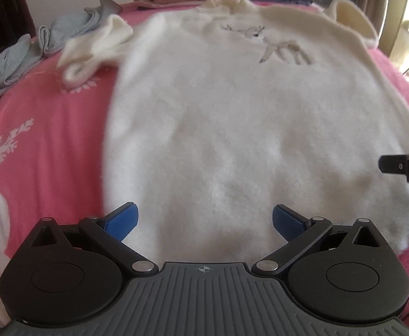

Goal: Fold clothes

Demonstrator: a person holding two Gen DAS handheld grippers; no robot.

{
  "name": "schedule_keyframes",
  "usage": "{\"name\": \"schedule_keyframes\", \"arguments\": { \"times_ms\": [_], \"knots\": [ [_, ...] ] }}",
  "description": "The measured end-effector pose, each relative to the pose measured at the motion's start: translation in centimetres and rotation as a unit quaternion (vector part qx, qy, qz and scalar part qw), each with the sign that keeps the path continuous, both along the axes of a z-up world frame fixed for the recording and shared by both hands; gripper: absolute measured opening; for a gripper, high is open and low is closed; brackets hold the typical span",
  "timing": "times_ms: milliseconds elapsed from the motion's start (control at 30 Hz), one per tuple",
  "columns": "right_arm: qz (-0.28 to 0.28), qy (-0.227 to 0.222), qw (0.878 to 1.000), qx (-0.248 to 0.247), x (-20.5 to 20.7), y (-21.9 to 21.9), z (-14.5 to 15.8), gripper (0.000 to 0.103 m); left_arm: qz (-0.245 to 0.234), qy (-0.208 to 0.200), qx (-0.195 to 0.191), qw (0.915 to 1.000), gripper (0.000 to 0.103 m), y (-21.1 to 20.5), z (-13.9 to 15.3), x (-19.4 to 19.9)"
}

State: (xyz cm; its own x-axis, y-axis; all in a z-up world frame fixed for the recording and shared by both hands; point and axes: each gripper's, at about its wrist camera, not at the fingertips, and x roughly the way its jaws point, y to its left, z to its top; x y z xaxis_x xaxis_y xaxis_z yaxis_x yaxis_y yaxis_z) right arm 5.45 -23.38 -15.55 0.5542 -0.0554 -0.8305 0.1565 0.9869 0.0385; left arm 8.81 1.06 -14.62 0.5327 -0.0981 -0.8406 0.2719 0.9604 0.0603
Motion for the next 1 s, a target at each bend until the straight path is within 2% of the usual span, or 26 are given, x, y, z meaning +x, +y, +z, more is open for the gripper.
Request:
{"name": "schedule_keyframes", "arguments": {
  "times_ms": [100, 167, 400, 1000],
  "knots": [
    [0.011, 0.009, 1.000, -0.018, -0.1, 0.4, -0.7, 0.089, 0.011, 0.015, 0.002, 0.9998, 0.103, 0.2, -0.6, 0.1],
    [0.014, 0.012, 1.000, -0.020, 0.1, 0.5, -0.9, 0.101, 0.014, 0.015, 0.004, 0.9998, 0.103, 0.3, -0.7, 0.0],
    [0.003, 0.016, 1.000, -0.016, 0.2, 0.8, -1.3, 0.103, 0.011, 0.032, 0.015, 0.9993, 0.103, -0.1, -1.0, 0.5],
    [-0.025, 0.008, 1.000, -0.004, 0.2, 0.5, -1.4, 0.103, 0.013, 0.042, 0.031, 0.9986, 0.103, -0.6, -1.2, 0.5]
  ]
}}
